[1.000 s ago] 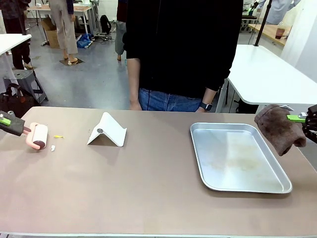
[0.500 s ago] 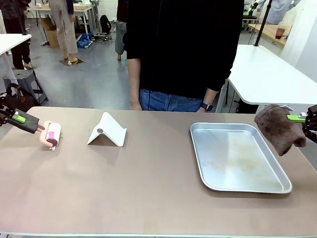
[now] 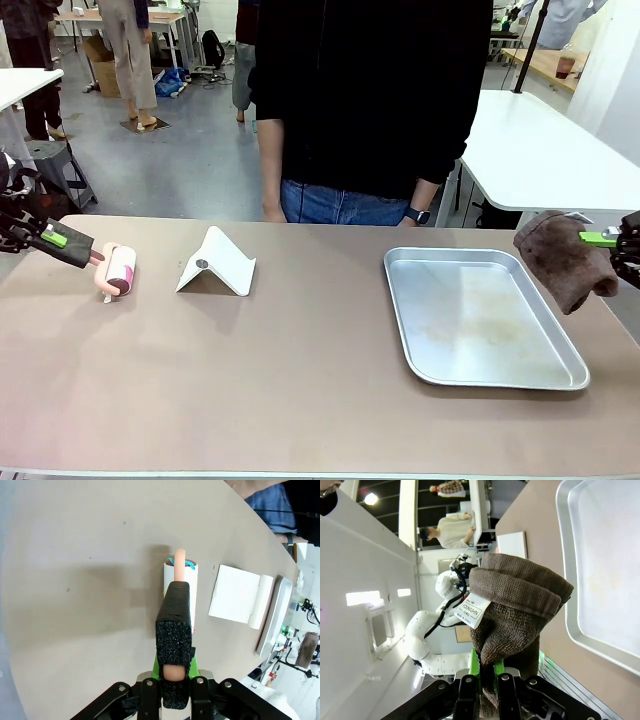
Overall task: Clean the surface of the table.
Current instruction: Clean the area not pointed to by the person.
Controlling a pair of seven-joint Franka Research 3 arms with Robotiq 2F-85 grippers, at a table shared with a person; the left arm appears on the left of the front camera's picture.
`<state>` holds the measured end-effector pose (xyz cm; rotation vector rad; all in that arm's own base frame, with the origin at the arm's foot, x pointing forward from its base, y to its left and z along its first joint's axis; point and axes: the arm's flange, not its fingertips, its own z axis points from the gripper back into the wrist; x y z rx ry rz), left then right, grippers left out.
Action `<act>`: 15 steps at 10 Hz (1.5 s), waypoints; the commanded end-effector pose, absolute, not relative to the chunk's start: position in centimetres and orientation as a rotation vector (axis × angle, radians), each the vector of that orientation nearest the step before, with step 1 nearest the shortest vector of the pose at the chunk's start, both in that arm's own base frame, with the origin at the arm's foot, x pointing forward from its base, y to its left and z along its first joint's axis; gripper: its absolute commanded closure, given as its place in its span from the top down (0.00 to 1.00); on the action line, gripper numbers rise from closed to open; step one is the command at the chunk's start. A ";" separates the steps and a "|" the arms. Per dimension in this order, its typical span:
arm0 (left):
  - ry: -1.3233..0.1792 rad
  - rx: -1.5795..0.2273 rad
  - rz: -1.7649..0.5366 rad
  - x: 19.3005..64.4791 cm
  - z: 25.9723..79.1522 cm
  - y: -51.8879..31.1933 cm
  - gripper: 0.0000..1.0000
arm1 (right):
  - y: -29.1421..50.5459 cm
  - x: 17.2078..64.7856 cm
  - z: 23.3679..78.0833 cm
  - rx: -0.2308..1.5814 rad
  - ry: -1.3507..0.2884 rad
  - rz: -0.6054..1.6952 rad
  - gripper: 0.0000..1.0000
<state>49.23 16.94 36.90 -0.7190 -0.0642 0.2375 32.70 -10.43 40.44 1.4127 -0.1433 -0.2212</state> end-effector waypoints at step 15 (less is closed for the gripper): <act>-0.195 -0.972 0.124 37.2 49.5 24.3 0.21 | -10.7 32.6 40.7 1.414 -0.146 -0.202 0.12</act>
